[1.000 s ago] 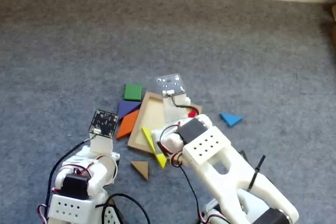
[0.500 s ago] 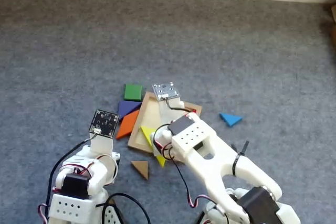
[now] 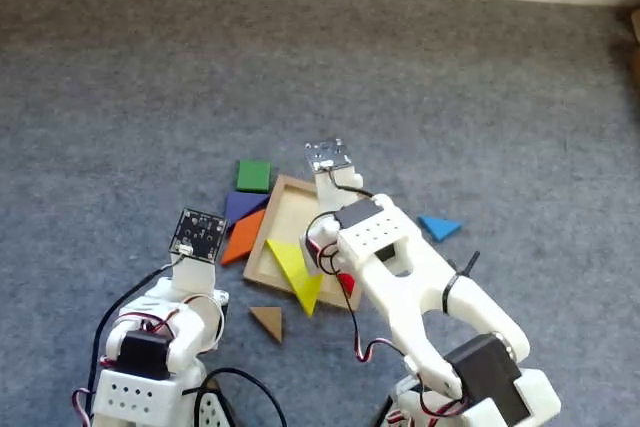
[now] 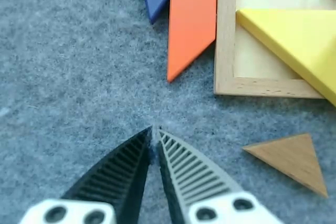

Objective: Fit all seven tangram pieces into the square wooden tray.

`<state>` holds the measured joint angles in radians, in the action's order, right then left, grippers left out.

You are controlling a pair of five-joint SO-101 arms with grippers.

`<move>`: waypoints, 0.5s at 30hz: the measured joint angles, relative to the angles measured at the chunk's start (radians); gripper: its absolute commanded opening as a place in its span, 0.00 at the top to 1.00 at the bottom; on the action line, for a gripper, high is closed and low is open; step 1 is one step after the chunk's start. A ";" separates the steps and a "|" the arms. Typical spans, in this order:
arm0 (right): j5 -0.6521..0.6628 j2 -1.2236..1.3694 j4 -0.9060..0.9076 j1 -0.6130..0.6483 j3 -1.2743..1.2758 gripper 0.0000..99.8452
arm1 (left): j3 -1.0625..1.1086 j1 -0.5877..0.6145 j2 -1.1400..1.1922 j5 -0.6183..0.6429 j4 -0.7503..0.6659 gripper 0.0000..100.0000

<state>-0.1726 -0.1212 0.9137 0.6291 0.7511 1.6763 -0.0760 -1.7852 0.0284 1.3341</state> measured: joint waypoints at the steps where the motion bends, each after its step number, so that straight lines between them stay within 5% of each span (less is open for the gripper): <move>1: 0.000 -0.018 0.000 -0.002 -0.002 0.98 | 0.000 0.000 0.000 0.000 0.000 1.00; 8: -0.084 -0.244 0.009 0.009 0.014 0.98 | 0.000 0.000 0.000 0.000 0.000 1.00; 15: -0.118 -0.374 0.009 0.184 0.153 0.98 | 0.000 0.000 0.000 0.000 0.000 1.00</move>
<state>-0.2908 -0.4956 0.9229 0.8132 0.9045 1.6763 -0.0760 -1.7852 0.0284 1.3341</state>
